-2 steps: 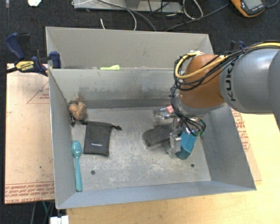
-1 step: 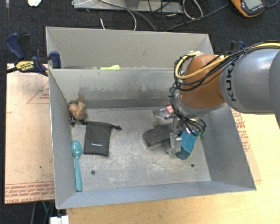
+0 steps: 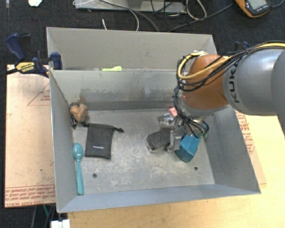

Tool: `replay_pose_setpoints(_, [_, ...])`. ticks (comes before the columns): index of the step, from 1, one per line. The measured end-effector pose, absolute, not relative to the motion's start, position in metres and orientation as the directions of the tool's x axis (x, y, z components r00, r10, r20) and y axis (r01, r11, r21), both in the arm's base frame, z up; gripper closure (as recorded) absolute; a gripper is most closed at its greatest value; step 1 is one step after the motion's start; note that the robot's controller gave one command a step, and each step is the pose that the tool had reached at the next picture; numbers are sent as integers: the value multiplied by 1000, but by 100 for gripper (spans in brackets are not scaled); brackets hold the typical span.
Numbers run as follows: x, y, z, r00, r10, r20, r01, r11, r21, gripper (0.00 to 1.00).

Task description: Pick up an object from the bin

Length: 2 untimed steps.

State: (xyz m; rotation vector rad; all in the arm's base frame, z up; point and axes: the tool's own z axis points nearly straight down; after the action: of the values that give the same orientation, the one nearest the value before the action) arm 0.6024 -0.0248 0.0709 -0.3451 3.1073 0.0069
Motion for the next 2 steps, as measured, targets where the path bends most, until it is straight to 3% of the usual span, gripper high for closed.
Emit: replay_pose_setpoints(2, [602, -24, 78, -976, -218, -16, -218, 976, 3, 100])
